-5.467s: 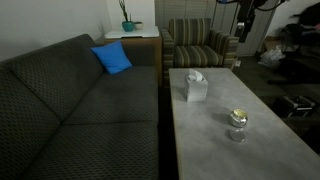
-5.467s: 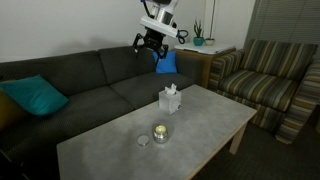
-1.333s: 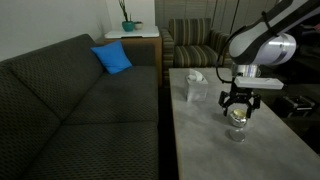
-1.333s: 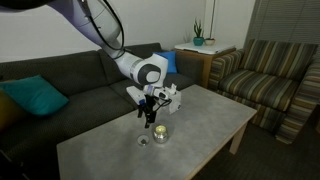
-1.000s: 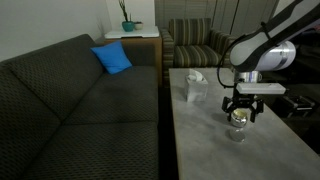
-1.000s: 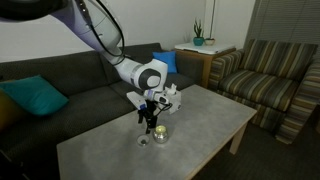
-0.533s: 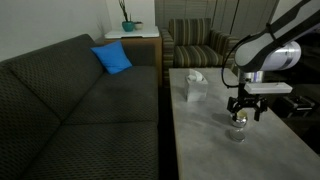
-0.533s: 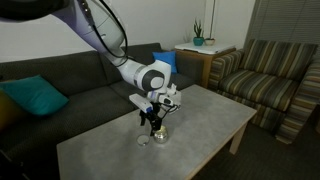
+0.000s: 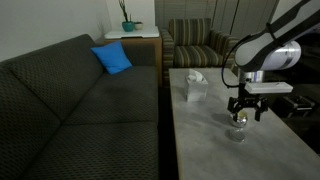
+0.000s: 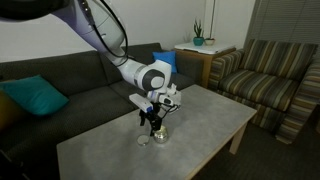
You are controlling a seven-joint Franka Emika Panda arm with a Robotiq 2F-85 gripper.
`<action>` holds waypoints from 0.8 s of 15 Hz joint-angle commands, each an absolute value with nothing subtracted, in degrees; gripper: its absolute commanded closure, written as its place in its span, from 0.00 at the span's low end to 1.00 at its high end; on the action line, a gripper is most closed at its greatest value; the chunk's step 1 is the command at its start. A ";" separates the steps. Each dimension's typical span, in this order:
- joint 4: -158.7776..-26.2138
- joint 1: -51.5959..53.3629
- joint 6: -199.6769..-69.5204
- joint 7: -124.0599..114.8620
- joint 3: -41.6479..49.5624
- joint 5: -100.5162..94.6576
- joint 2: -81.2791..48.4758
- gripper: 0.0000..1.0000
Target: Put the silver lid on the silver bottle
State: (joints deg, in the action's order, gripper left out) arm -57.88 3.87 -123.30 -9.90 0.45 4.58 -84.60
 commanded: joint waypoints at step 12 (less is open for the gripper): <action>-57.74 4.02 -116.79 -8.16 -0.03 3.85 -84.60 0.00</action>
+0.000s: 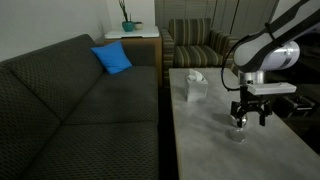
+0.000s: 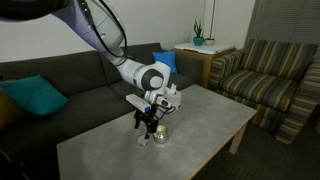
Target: Put the silver lid on the silver bottle
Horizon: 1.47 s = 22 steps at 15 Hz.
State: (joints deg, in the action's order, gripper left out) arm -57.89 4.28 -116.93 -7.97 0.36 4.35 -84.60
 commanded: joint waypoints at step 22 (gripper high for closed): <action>-57.63 6.86 -105.18 2.95 -0.09 -4.45 -84.57 0.00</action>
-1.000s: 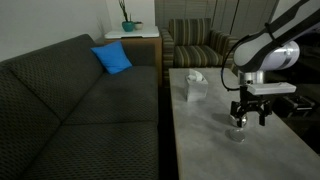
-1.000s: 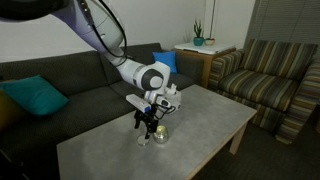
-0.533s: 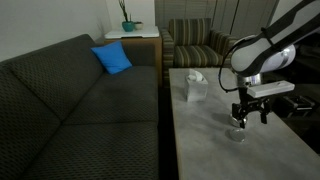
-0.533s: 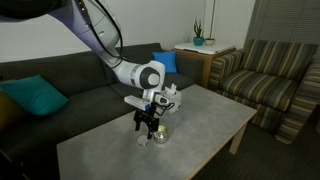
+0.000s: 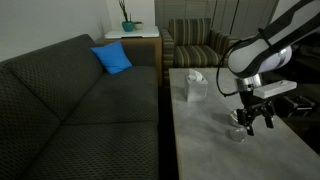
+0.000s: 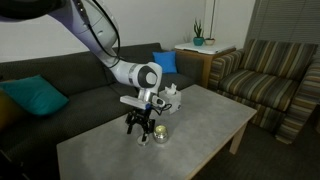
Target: Put the silver lid on the silver bottle
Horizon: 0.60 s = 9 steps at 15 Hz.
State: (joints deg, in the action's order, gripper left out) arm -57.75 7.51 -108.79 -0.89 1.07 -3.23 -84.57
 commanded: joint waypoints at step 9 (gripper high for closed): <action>-57.87 7.70 -105.86 0.99 0.30 -3.77 -84.56 0.00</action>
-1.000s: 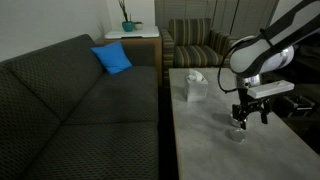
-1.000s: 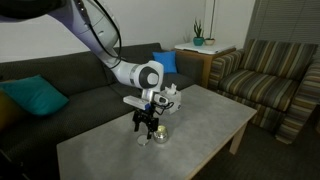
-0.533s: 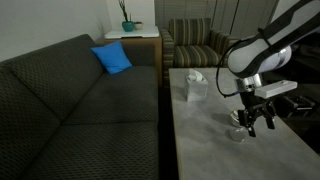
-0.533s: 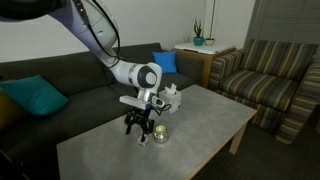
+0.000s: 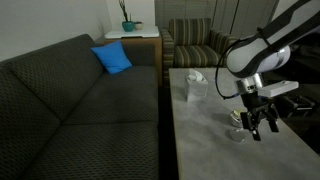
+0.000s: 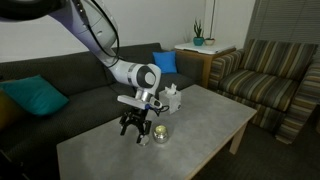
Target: Put the silver lid on the silver bottle
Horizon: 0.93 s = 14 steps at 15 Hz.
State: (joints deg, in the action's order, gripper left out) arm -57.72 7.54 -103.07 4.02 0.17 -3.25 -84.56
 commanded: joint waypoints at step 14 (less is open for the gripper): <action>-85.53 21.33 -164.66 -29.26 12.57 -4.39 -81.77 0.00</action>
